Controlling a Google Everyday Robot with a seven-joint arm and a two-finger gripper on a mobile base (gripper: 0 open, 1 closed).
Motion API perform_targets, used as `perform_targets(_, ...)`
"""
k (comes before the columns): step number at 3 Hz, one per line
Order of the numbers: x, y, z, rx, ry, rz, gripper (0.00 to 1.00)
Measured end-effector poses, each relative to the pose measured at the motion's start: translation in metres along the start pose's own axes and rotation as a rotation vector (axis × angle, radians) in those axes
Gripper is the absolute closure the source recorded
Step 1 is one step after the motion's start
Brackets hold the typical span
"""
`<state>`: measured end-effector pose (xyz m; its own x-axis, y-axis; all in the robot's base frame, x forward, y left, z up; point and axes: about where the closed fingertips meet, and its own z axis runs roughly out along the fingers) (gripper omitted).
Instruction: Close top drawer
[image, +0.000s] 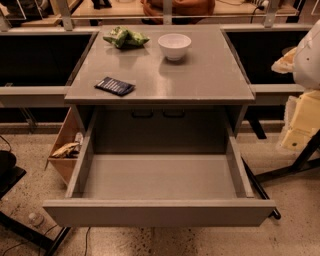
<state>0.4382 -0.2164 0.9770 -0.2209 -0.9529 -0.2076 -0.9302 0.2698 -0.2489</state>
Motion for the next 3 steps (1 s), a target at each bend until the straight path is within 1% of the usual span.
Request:
perform_targets(1, 0.000, 0.000, 0.000, 0.000, 0.000, 0.000, 0.00)
perform_targets(2, -0.015, 0.004, 0.003, 0.014, -0.003, -0.028, 0.03)
perform_targets(3, -0.010, 0.030, 0.031, -0.010, -0.025, -0.003, 0.26)
